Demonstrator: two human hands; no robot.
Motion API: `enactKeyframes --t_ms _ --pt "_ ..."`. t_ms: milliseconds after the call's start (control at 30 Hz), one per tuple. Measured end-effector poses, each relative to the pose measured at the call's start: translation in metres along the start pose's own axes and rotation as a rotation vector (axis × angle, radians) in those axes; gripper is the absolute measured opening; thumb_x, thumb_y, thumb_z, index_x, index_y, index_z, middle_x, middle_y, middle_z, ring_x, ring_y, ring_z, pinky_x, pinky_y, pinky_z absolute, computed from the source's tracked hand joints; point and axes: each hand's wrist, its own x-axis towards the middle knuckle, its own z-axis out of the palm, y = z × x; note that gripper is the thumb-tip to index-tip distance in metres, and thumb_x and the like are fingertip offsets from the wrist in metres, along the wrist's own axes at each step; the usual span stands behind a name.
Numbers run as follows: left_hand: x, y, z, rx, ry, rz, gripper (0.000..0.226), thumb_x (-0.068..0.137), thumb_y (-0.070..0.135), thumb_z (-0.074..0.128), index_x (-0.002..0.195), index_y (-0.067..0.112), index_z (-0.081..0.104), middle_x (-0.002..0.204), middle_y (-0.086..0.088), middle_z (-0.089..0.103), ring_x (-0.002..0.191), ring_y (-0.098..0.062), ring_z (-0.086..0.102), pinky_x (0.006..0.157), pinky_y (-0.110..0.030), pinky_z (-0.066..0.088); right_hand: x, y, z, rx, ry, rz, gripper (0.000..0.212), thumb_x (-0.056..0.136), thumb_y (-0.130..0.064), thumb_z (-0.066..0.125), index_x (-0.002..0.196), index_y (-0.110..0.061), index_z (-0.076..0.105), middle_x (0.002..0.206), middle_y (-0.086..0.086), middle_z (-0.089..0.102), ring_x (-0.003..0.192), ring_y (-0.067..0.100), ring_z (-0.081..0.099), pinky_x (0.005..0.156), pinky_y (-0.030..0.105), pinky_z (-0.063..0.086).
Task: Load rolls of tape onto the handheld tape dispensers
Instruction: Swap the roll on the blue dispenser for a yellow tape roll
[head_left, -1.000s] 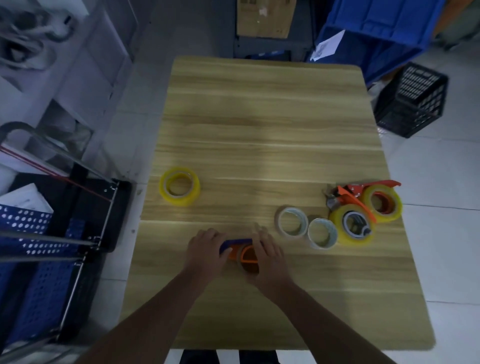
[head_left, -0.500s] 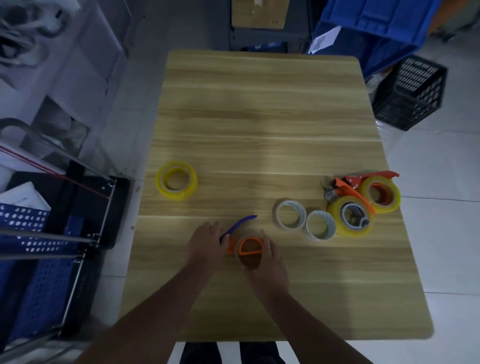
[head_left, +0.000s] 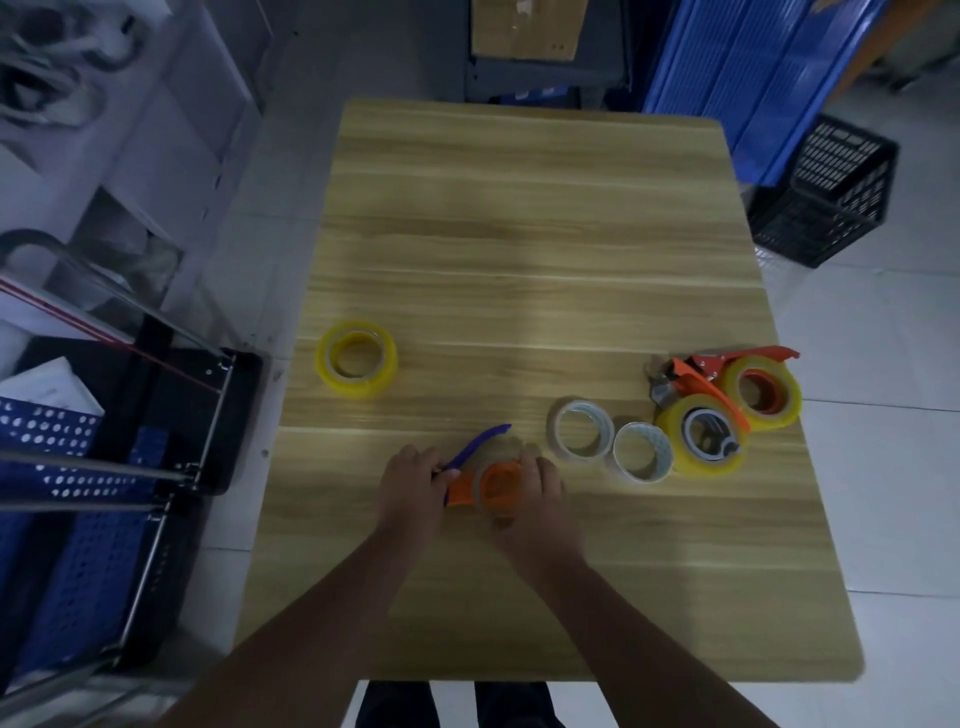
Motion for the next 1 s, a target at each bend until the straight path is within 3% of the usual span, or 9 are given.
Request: enactKeyframes --t_ms 100,233,400,500,600,700,867,1000 --pt "0.000 0.001 -0.001 0.008 -0.021 0.022 0.018 0.082 0.036 0.068 0.093 0.022 0.068 0.091 -0.001 0.054 0.088 -0.021 0.056 0.075 -0.040 0.051 -0.006 0.004 -0.021 0.076 0.084 -0.036 0.089 0.063 -0.037 0.074 0.140 -0.024 0.033 0.138 0.000 0.041 0.121 0.019 0.050 0.089 0.036 0.053" --pt "0.000 0.001 -0.002 -0.015 -0.031 0.018 0.020 0.081 0.037 0.069 0.090 0.020 0.068 0.089 0.000 0.052 0.087 -0.021 0.055 0.074 -0.039 0.050 -0.021 0.032 -0.045 0.137 0.159 0.043 0.087 0.061 -0.043 0.078 0.137 -0.027 0.039 0.131 -0.006 0.046 0.109 0.013 0.052 0.082 0.037 0.054" --pt "-0.001 -0.003 -0.006 -0.125 -0.015 -0.032 0.021 0.077 0.040 0.073 0.084 0.020 0.069 0.085 0.003 0.053 0.080 -0.015 0.056 0.072 -0.034 0.049 -0.034 0.074 -0.025 0.044 0.112 0.207 0.090 0.062 -0.039 0.084 0.139 -0.016 0.043 0.131 0.007 0.050 0.116 0.030 0.053 0.084 0.040 0.052" --pt "0.007 -0.007 -0.020 -0.230 0.043 -0.075 0.023 0.077 0.039 0.072 0.089 0.020 0.070 0.093 0.003 0.056 0.086 -0.014 0.057 0.074 -0.028 0.043 -0.037 0.085 -0.016 0.060 0.082 0.261 0.098 0.063 -0.041 0.084 0.144 -0.015 0.036 0.140 0.010 0.043 0.124 0.031 0.047 0.090 0.041 0.048" --pt "0.032 -0.029 -0.039 -0.009 0.185 -0.049 0.041 0.079 0.037 0.069 0.117 0.025 0.060 0.117 -0.004 0.052 0.108 -0.023 0.051 0.090 -0.037 0.045 -0.040 0.089 -0.012 0.088 0.052 0.256 0.106 0.063 -0.040 0.085 0.149 -0.016 0.029 0.144 0.010 0.037 0.128 0.030 0.042 0.093 0.042 0.047" --pt "0.069 -0.041 -0.063 0.149 0.243 -0.037 0.058 0.078 0.029 0.068 0.132 0.028 0.046 0.130 -0.009 0.043 0.113 -0.033 0.044 0.094 -0.045 0.042 -0.043 0.093 -0.014 0.118 0.068 0.284 0.105 0.063 -0.045 0.083 0.149 -0.022 0.027 0.147 0.008 0.035 0.132 0.029 0.039 0.098 0.044 0.046" --pt "0.110 -0.026 -0.086 0.579 -0.038 -0.068 0.062 0.086 0.049 0.055 0.140 0.029 0.033 0.143 -0.008 0.035 0.122 -0.038 0.034 0.095 -0.050 0.035 -0.047 0.097 -0.024 0.140 0.159 0.239 0.088 0.068 -0.036 0.082 0.142 -0.027 0.037 0.140 0.006 0.042 0.125 0.028 0.045 0.096 0.042 0.046" --pt "0.107 -0.026 -0.082 0.632 -0.133 -0.079 0.061 0.089 0.048 0.053 0.142 0.026 0.033 0.142 -0.009 0.038 0.124 -0.036 0.039 0.094 -0.046 0.041 -0.047 0.092 -0.033 0.119 0.204 0.184 0.078 0.074 -0.028 0.081 0.141 -0.018 0.044 0.137 0.010 0.047 0.124 0.030 0.046 0.094 0.040 0.044"
